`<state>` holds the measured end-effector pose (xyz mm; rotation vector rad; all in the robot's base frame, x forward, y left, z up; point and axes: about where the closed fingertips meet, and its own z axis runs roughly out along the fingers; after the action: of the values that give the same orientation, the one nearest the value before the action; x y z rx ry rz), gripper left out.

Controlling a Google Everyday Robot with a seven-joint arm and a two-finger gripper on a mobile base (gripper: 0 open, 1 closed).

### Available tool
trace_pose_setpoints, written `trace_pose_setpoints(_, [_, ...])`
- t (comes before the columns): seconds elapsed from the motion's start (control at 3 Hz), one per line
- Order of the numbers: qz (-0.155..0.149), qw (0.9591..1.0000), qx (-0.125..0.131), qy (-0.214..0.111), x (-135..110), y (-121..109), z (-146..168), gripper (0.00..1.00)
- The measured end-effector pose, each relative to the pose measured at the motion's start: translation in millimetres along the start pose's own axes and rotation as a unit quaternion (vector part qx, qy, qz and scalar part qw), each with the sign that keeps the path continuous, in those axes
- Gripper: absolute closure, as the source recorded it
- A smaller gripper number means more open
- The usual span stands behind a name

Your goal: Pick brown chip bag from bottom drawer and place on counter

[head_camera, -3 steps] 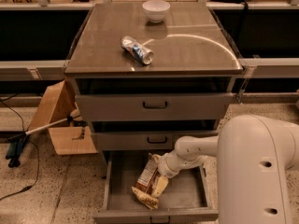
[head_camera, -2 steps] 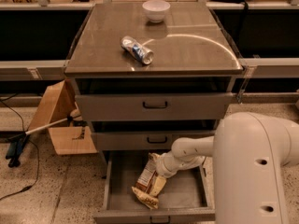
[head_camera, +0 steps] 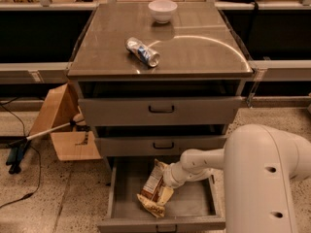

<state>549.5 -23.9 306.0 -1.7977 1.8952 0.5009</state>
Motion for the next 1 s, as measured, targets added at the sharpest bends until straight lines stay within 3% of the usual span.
trace_pose_setpoints(0.67, [-0.009, 0.9998, 0.017, -0.002, 13, -29, 43, 0.0])
trace_pose_setpoints(1.0, [-0.003, 1.0, 0.009, -0.002, 16, -30, 61, 0.0])
